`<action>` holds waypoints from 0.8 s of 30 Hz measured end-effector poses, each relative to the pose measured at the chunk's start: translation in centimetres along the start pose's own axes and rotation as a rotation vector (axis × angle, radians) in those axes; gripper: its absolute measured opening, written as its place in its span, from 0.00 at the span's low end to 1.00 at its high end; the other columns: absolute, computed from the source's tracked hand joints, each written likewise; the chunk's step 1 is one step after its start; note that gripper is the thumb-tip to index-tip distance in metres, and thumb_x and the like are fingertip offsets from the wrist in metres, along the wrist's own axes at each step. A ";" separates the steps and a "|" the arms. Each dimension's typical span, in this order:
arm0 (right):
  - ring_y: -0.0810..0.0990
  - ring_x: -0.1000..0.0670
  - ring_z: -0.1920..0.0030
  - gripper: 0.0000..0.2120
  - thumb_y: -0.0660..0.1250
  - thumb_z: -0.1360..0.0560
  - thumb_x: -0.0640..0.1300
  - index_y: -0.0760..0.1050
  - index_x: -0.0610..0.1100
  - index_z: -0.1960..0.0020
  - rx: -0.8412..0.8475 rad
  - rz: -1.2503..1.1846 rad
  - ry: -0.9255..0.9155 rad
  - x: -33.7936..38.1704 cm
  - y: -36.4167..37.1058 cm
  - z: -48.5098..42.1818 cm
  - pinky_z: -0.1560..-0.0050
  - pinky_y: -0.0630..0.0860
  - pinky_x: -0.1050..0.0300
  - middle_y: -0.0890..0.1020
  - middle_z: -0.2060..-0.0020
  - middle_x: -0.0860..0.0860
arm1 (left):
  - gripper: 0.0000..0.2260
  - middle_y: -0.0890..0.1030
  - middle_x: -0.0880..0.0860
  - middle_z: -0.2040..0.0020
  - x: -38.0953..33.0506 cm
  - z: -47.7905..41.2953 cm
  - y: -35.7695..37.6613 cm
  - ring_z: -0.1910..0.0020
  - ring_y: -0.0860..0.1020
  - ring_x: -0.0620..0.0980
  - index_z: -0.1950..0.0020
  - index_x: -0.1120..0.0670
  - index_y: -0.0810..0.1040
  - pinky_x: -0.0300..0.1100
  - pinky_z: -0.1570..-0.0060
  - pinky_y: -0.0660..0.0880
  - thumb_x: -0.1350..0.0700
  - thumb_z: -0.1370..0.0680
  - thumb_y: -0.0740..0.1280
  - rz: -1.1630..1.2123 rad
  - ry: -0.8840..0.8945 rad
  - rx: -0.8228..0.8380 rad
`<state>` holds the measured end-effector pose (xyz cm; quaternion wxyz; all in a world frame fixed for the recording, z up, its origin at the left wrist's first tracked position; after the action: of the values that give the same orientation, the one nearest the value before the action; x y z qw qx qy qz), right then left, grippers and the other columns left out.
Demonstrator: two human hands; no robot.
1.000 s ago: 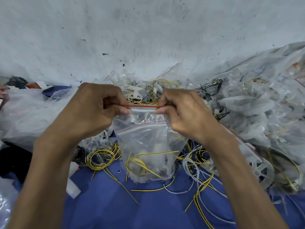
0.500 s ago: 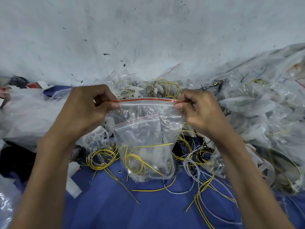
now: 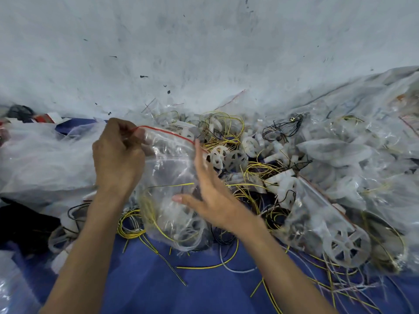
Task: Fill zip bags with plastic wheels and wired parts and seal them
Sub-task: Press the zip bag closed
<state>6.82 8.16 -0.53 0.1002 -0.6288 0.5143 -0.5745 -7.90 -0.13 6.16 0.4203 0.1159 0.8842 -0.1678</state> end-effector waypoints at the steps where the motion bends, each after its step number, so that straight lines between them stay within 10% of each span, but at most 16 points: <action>1: 0.74 0.44 0.39 0.39 0.58 0.23 0.59 0.26 0.70 0.34 -0.047 0.033 -0.053 0.2 0.8 0.0 0.33 0.65 0.38 0.55 0.27 0.37 | 0.02 0.80 0.44 0.67 0.5 -0.2 0.0 0.69 0.81 0.41 0.55 0.54 0.73 0.50 0.54 0.78 0.58 0.25 0.61 -0.029 -0.018 -0.030; 5: 0.72 0.41 0.46 0.31 0.58 0.22 0.57 0.40 0.72 0.31 -0.049 0.184 -0.179 1.0 3.2 0.4 0.46 0.72 0.51 0.65 0.37 0.43 | 0.05 0.82 0.50 0.60 2.2 -0.5 0.0 0.55 0.81 0.54 0.54 0.53 0.74 0.50 0.47 0.75 0.52 0.23 0.65 -0.131 -0.116 -0.093; 11: 0.72 0.37 0.40 0.43 0.69 0.33 0.63 0.41 0.74 0.32 -0.024 0.111 -0.028 0.2 4.0 0.5 0.41 0.74 0.46 0.69 0.38 0.42 | 0.03 0.78 0.40 0.63 2.5 0.3 2.0 0.62 0.76 0.35 0.53 0.50 0.74 0.24 0.63 0.67 0.53 0.24 0.67 -0.088 -0.159 0.023; 17: 0.74 0.59 0.69 0.36 0.70 0.31 0.40 0.62 0.59 0.29 -0.112 -0.072 -0.024 0.3 2.2 -0.6 0.66 0.73 0.66 0.82 0.55 0.47 | 0.16 0.74 0.53 0.38 2.5 -0.1 1.6 0.44 0.74 0.49 0.36 0.53 0.71 0.49 0.40 0.71 0.49 0.23 0.65 -0.125 -0.204 0.087; 22: 0.71 0.69 0.61 0.22 0.65 0.29 0.33 0.74 0.41 0.36 -0.538 0.049 0.068 -0.5 -8.6 -0.8 0.55 0.64 0.81 0.74 0.57 0.58 | 0.09 0.75 0.53 0.41 0.5 0.1 1.7 0.57 0.74 0.39 0.43 0.50 0.73 0.46 0.47 0.73 0.53 0.22 0.64 -0.027 -0.141 0.078; 24: 0.76 0.56 0.58 0.19 0.63 0.28 0.38 0.75 0.40 0.37 -0.741 0.193 0.160 -2.3 -14.8 -0.5 0.52 0.72 0.67 0.77 0.55 0.51 | 0.04 0.78 0.51 0.46 -0.2 0.7 2.9 0.56 0.76 0.38 0.48 0.49 0.73 0.44 0.50 0.73 0.54 0.22 0.64 -0.012 -0.103 0.201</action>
<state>14.71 16.86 8.80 -0.1206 -0.5244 0.7498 -0.3851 -6.30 2.20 5.31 0.4504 0.1437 0.8407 -0.2639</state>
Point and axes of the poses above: each hand's wrist, its own z-axis away from the middle knuckle, its own y-axis out of the palm, x = y × z, the point moved 5 cm from there along -z, towards the middle knuckle
